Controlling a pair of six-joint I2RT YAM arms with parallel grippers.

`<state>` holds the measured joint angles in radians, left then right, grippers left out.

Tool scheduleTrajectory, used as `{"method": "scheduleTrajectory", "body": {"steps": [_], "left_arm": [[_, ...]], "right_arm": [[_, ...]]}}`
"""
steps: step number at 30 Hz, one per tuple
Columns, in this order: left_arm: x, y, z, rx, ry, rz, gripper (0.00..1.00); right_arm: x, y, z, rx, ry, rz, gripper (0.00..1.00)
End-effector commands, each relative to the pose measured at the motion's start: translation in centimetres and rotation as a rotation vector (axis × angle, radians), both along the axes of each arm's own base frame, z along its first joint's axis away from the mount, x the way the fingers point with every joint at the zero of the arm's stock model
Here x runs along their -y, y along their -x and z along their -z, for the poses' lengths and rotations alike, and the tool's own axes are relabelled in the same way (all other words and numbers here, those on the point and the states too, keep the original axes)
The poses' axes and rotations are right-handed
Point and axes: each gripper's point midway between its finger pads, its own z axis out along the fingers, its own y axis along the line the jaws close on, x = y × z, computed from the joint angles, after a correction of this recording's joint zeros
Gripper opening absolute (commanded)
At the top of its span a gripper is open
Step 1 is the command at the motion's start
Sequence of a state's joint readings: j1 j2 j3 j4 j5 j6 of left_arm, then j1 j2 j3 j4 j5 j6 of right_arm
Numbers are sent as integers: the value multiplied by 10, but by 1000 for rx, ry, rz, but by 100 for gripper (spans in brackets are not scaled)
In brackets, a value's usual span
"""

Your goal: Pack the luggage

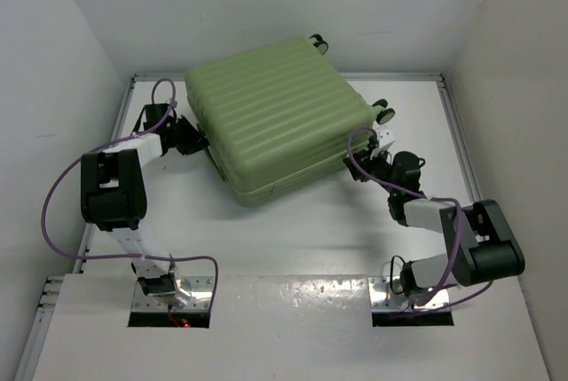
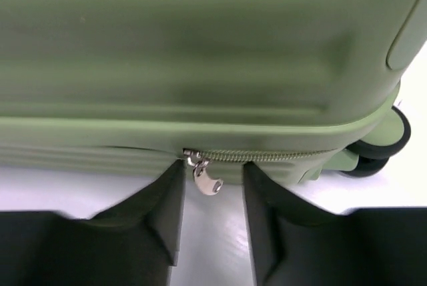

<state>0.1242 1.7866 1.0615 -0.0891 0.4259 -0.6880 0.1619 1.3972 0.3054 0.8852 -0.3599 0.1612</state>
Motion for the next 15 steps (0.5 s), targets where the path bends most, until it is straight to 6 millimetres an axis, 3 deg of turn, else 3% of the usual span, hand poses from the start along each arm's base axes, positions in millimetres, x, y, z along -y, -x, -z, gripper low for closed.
{"method": "scheduleTrajectory", "body": {"steps": [1, 2, 9, 11, 15], "left_arm": [[-17, 47, 72, -245, -79, -37, 0], [-17, 47, 72, -245, -79, -37, 0], [-21, 47, 72, -242, -84, -39, 0], [-21, 47, 72, -242, -84, -39, 0], [-24, 47, 72, -243, -83, -49, 0]], "right_arm": [[-4, -20, -33, 141, 13, -10, 37], [-5, -21, -31, 133, 11, -11, 29], [-19, -14, -37, 137, -27, -102, 14], [-22, -13, -38, 138, -28, -111, 2], [-20, -15, -34, 118, -18, -89, 0]]}}
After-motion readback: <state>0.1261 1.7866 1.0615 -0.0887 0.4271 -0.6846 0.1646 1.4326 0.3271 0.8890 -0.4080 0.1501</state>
